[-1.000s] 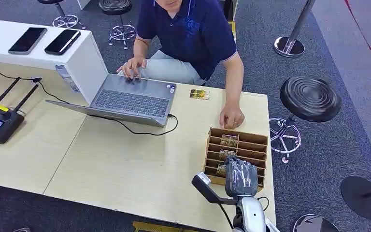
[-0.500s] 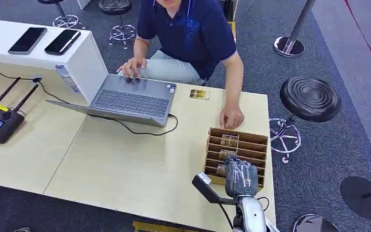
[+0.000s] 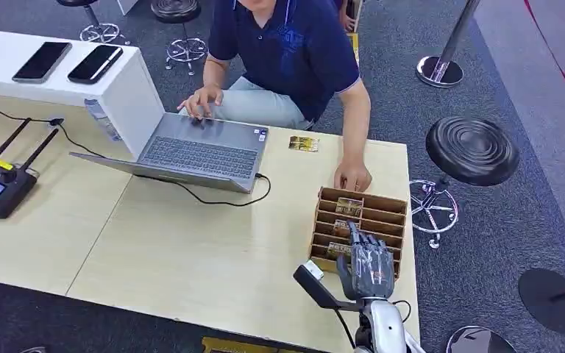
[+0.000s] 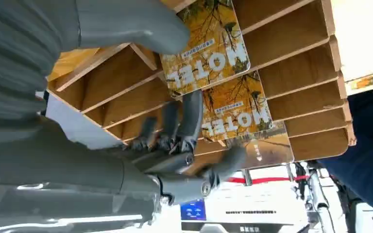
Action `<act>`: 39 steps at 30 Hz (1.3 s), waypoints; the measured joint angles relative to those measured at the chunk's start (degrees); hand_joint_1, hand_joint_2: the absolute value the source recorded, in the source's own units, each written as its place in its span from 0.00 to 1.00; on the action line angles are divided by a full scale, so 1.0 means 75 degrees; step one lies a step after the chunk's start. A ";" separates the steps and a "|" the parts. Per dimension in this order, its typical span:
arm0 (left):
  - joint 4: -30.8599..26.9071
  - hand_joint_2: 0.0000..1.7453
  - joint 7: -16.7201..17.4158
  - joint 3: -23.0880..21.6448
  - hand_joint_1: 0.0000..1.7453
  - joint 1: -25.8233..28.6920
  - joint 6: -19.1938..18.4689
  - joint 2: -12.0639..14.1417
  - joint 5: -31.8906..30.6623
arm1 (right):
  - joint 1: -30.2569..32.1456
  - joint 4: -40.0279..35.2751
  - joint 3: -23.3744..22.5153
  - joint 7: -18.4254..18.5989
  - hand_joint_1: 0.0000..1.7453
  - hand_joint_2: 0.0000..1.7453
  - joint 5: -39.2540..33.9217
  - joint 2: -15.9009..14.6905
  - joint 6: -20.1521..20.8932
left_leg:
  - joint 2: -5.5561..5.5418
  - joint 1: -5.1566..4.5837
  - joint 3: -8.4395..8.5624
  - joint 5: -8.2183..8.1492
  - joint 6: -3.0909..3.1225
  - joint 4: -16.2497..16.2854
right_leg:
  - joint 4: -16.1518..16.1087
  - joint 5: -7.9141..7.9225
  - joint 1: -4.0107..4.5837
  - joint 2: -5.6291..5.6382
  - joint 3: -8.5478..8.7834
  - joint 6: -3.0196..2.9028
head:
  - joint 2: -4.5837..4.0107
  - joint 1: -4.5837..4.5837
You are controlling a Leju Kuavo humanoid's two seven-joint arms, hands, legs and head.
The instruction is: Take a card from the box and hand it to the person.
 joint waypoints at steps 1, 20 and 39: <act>0.0000 0.00 0.0000 0.0000 0.00 0.0000 0.0000 0.0000 0.0000 | -0.0010 -0.0006 0.0000 -0.0003 0.21 1.00 -0.0009 0.0000 -0.0006 | 0.0000 0.0000 0.0001 0.0000 0.0000 0.0000 | 0.0000 0.0000 0.0000 0.0001 0.0000 0.0000 | 0.0000 0.0000; 0.0000 0.00 -0.0079 0.0009 0.00 0.0026 0.0020 0.0003 0.0143 | 0.0084 -0.0498 -0.0020 -0.0338 0.52 1.00 -0.1170 -0.0011 -0.0556 | 0.0000 0.0000 -0.0003 0.0001 0.0000 0.0000 | 0.0000 0.0000 0.0000 0.0000 -0.0001 -0.0001 | 0.0000 -0.0003; 0.0003 0.00 -0.0315 0.0076 0.00 0.0194 0.0044 0.0026 0.0396 | 0.0112 -0.3471 -0.0163 -0.0816 0.28 1.00 -0.3413 -0.0434 -0.0186 | 0.0001 0.0000 -0.0003 0.0000 0.0000 0.0000 | 0.0000 0.0000 0.0000 0.0001 -0.0002 -0.0001 | 0.0000 0.0000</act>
